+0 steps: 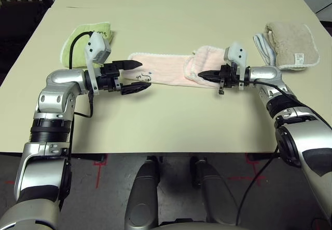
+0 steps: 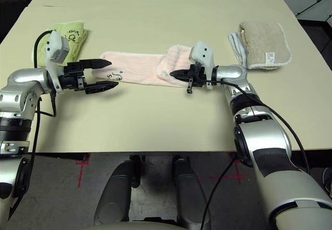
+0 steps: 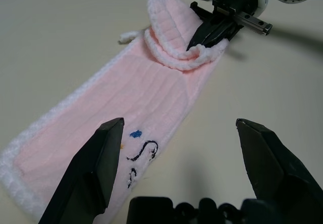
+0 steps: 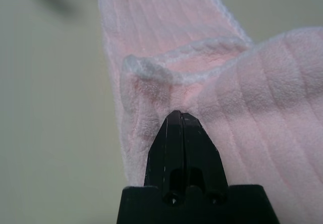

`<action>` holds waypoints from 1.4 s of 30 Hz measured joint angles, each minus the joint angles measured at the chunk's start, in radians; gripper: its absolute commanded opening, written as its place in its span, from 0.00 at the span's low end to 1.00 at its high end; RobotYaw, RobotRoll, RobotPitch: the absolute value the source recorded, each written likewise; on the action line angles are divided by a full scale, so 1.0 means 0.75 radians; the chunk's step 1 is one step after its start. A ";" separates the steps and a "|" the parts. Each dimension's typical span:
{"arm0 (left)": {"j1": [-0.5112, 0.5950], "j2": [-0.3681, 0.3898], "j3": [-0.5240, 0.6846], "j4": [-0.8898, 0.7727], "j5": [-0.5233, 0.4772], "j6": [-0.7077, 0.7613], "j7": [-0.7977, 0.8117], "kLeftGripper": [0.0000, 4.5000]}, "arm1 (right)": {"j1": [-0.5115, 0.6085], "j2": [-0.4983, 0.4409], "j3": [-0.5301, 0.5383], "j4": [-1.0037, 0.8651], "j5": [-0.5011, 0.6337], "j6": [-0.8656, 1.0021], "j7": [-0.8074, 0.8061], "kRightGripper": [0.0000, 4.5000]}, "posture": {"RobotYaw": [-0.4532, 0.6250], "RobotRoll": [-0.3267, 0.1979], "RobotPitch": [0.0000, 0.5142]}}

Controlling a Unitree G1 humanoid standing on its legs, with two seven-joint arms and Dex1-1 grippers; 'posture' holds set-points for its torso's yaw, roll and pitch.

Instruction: Fold the towel and set it aside.

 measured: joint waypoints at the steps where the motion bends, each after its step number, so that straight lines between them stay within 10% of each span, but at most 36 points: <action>1: 0.000 0.001 0.000 0.000 0.000 0.000 -0.001 1.00 | -0.005 0.000 -0.037 0.000 0.034 0.025 0.016 0.00 | 0.53 0.62 0.44; 10: -0.007 -0.001 -0.010 0.018 0.000 -0.016 -0.003 1.00 | -0.151 -0.040 -0.256 -0.058 0.224 0.233 -0.074 0.00 | 0.50 0.62 0.45; 26: -0.009 -0.001 -0.022 0.005 0.000 0.003 -0.001 1.00 | -0.115 0.177 -0.127 0.076 -0.034 0.306 -0.722 0.00 | 0.54 0.62 0.48; 42: -0.024 -0.001 -0.019 0.005 -0.001 0.012 0.014 1.00 | -0.077 -0.048 -0.329 -0.219 0.264 0.236 -0.073 0.00 | 0.47 0.62 0.41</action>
